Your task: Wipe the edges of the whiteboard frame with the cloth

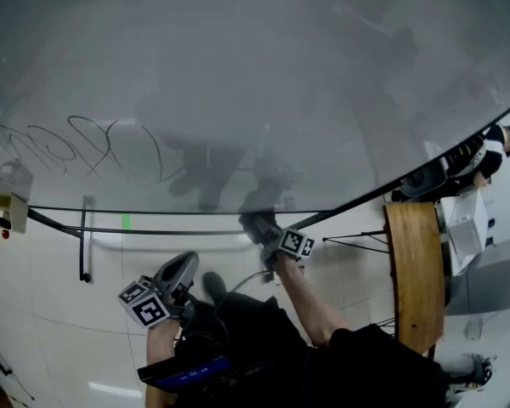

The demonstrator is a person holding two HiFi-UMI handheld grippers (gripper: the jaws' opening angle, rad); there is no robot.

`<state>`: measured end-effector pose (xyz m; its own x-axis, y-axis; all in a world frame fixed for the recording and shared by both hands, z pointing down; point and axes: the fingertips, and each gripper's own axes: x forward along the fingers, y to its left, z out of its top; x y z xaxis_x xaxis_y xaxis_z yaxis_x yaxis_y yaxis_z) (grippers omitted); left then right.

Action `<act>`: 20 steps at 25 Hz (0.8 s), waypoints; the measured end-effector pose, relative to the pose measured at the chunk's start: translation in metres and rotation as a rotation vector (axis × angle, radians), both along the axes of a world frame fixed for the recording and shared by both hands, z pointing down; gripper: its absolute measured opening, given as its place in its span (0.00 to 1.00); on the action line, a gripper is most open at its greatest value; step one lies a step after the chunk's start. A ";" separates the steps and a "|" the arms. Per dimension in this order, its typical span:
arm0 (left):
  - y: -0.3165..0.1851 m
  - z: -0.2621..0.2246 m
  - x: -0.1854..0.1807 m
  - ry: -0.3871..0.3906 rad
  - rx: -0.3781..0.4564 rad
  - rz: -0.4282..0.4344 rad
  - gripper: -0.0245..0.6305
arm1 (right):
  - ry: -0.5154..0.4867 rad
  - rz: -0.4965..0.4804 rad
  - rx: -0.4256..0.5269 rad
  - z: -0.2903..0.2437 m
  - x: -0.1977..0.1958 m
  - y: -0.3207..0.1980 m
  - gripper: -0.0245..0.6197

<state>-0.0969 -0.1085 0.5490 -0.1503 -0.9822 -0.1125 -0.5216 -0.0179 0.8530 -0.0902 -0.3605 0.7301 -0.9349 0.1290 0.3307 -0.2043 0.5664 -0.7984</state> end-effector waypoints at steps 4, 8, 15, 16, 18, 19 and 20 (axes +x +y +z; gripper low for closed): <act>-0.005 0.004 -0.005 -0.004 -0.029 -0.026 0.02 | -0.037 -0.043 -0.028 0.001 -0.008 0.012 0.26; -0.010 0.004 -0.006 -0.007 -0.066 -0.054 0.02 | -0.063 -0.064 -0.047 0.001 -0.010 0.016 0.25; -0.026 0.007 -0.005 0.003 -0.110 -0.100 0.02 | -0.108 -0.129 -0.076 -0.007 -0.018 0.024 0.25; -0.028 0.009 -0.004 0.007 -0.116 -0.106 0.02 | -0.111 -0.138 -0.076 -0.008 -0.018 0.025 0.26; -0.028 0.014 -0.003 0.018 -0.133 -0.122 0.02 | -0.109 -0.140 -0.085 -0.001 -0.018 0.023 0.26; -0.028 0.016 -0.002 0.023 -0.140 -0.131 0.02 | -0.108 -0.138 -0.092 0.002 -0.019 0.022 0.25; -0.027 0.017 -0.001 0.028 -0.144 -0.140 0.02 | -0.109 -0.136 -0.098 0.003 -0.019 0.021 0.25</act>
<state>-0.0975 -0.1357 0.5659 -0.2877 -0.9571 0.0341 -0.4866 0.1767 0.8555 -0.1094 -0.3390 0.7331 -0.9361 0.2835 0.2079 -0.0403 0.5011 -0.8645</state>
